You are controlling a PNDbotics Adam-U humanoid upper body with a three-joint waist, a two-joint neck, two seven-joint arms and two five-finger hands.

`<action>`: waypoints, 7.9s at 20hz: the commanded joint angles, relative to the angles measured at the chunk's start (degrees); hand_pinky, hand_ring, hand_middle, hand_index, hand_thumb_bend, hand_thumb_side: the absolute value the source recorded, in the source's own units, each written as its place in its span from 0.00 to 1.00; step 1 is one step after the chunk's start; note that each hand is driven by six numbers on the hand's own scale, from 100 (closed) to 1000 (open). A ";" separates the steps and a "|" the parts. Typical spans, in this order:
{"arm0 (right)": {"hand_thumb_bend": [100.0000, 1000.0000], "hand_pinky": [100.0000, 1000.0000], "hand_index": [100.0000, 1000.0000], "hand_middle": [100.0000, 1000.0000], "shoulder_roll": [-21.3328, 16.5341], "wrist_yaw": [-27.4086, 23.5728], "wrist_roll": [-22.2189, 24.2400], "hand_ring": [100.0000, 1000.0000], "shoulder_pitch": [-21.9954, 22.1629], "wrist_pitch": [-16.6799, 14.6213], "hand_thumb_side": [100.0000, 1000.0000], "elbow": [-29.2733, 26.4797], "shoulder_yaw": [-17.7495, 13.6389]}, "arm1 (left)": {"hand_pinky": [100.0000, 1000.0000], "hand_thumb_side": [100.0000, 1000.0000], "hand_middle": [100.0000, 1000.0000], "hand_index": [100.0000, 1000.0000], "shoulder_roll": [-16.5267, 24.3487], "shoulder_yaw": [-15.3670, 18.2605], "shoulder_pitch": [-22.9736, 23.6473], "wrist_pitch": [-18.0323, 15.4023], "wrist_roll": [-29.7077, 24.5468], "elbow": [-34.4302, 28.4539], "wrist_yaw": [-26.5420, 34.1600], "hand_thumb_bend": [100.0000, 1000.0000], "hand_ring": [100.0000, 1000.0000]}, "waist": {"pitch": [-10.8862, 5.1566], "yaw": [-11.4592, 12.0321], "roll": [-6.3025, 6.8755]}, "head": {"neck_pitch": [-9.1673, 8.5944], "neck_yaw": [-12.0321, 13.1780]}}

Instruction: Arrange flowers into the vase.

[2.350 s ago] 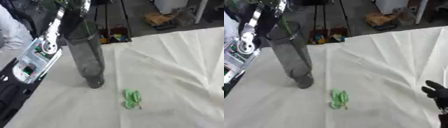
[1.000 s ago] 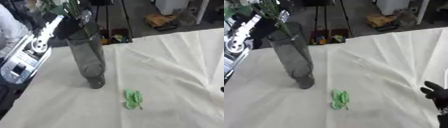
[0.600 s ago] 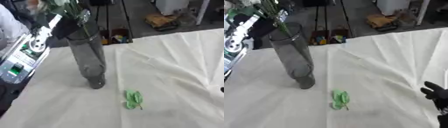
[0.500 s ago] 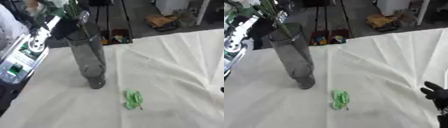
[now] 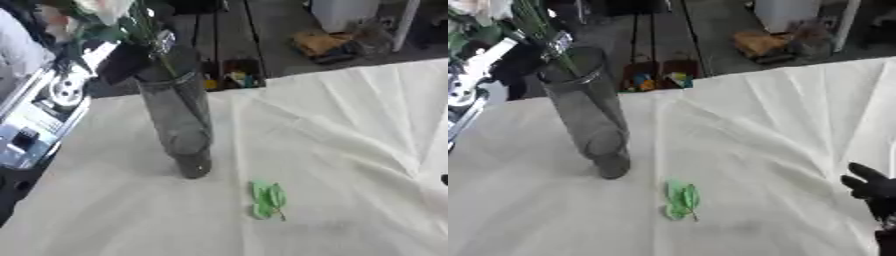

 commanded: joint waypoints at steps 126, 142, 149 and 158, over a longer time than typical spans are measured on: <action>0.00 0.81 0.66 0.48 0.17 0.81 0.35 0.84 -0.20 2.80 1.00 -1.01 -0.35 | 0.81 1.00 0.98 1.00 7.68 6.50 7.24 -9.69 -0.58 -3.07 12.31 0.00 0.96 | -0.86 0.96 -0.11 | -2.42 -1.02; 0.00 0.81 0.66 0.47 0.21 1.00 0.00 0.84 -0.28 3.29 1.00 -1.01 -0.42 | 0.88 1.00 1.00 1.00 7.96 6.24 7.73 -12.41 -3.32 -2.50 14.57 0.32 0.99 | -0.83 0.83 0.07 | -2.81 -1.18; 0.00 0.82 0.66 0.47 0.34 1.22 -0.16 0.84 -0.36 3.85 1.00 -1.01 -0.41 | 0.89 1.00 1.00 1.00 7.89 6.06 7.58 -13.33 -2.97 -2.32 16.14 0.45 0.99 | -0.71 0.67 0.19 | -2.97 -1.17; 0.00 0.82 0.66 0.46 0.34 1.24 -0.21 0.85 -0.50 4.37 1.00 -1.01 -0.48 | 0.90 1.00 1.00 1.00 8.60 6.10 8.20 -13.94 -4.29 -2.37 14.74 0.42 1.00 | -0.57 0.75 0.40 | -3.00 -1.32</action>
